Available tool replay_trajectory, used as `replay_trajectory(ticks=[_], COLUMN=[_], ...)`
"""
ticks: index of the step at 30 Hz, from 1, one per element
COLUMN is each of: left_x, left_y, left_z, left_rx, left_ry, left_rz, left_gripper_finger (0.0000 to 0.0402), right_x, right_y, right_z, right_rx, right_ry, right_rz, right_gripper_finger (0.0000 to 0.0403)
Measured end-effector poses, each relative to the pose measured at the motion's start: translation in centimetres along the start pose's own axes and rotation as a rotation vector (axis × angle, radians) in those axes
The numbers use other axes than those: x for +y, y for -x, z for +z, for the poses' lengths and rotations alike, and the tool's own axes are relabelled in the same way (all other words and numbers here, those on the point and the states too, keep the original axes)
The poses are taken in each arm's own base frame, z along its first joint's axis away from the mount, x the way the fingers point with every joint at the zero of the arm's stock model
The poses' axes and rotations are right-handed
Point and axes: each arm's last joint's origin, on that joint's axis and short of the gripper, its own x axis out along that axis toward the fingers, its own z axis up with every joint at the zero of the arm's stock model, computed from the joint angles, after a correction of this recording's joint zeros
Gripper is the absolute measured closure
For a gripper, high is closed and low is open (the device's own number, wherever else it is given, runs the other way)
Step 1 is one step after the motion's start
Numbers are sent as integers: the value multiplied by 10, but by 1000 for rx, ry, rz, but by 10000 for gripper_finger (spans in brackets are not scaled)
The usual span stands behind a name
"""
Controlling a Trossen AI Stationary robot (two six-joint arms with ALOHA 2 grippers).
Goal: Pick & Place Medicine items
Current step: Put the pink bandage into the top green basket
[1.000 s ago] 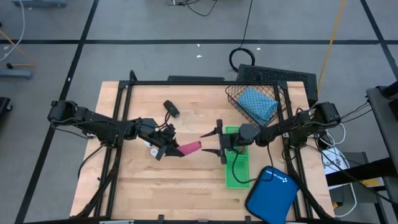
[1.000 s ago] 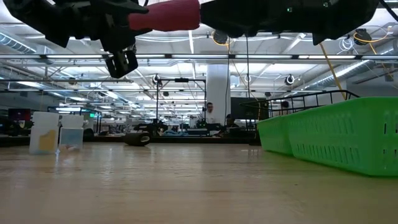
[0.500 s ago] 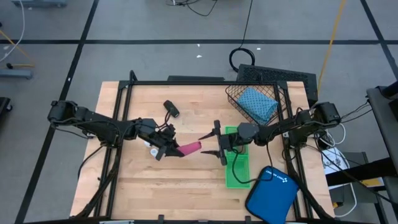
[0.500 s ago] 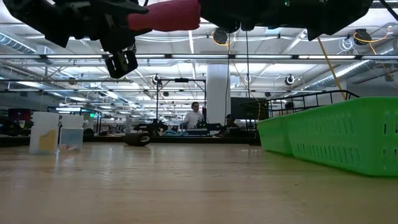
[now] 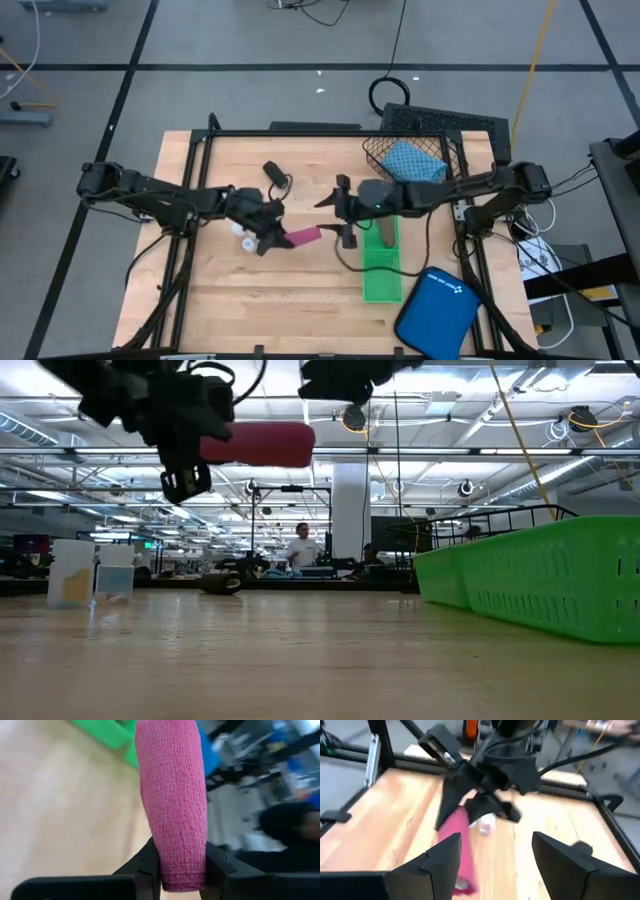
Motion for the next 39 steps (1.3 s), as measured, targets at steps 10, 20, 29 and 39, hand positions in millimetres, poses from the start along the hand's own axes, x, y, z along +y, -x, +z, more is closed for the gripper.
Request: replay_trajectory(ticks=[10, 20, 29, 39], left_x=[-30, -38, -40, -40], left_y=[-2, -42, -60, -60], left_z=[51, 90, 105, 105], left_rx=[96, 236, 289, 288], left_ry=[-268, -391, -442, -442], left_rz=[266, 344, 353, 349], left_gripper_finger=[314, 314, 314, 314], right_x=[-4, 2, 7, 14], right_y=[6, -2, -4, -15], right_z=[30, 13, -6, -17], right_rx=[90, 229, 406, 463], right_ry=[-17, -63, -132, -110], right_rz=[16, 37, 42, 60], right_gripper_finger=[177, 181, 182, 183])
